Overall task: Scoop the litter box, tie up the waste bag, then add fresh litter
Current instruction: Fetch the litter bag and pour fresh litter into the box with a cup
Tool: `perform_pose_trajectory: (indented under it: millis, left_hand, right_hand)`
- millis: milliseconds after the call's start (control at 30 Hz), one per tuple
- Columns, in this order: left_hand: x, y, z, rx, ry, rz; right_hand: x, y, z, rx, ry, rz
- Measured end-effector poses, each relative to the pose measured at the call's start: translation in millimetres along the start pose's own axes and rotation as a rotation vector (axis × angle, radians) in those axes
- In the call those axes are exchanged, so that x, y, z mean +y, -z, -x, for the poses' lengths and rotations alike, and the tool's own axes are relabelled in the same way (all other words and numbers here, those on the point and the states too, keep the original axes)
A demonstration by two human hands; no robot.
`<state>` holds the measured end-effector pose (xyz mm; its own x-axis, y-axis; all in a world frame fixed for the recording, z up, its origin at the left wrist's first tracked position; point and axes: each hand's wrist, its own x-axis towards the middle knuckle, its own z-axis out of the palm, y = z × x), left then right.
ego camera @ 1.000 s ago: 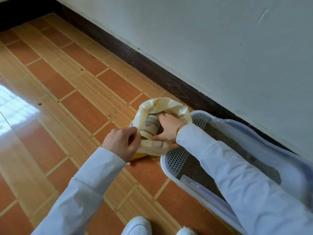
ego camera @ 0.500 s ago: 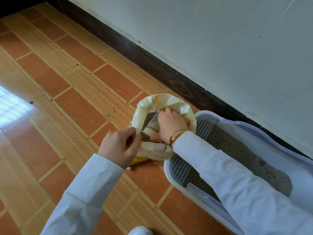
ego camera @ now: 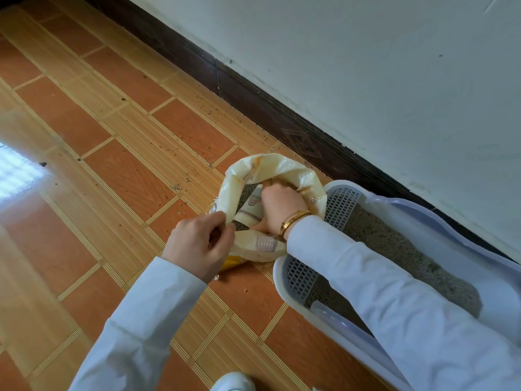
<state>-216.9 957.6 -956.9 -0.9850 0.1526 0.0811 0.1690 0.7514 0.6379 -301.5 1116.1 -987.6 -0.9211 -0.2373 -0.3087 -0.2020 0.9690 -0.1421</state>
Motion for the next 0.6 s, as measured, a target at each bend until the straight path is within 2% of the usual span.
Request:
perform_pose_trajectory:
  millis: [167, 300, 600]
  left_hand:
    - [5, 0, -2, -0.003, 0.003, 0.006]
    - [7, -1, -1, -0.005, 0.023, -0.006]
    - [17, -11, 0, 0.001, -0.002, -0.036]
  right_hand:
    - [16, 15, 4, -0.244, -0.095, -0.337]
    - [34, 30, 15, -0.217, -0.144, -0.472]
    - [72, 42, 72, -0.114, -0.142, -0.987]
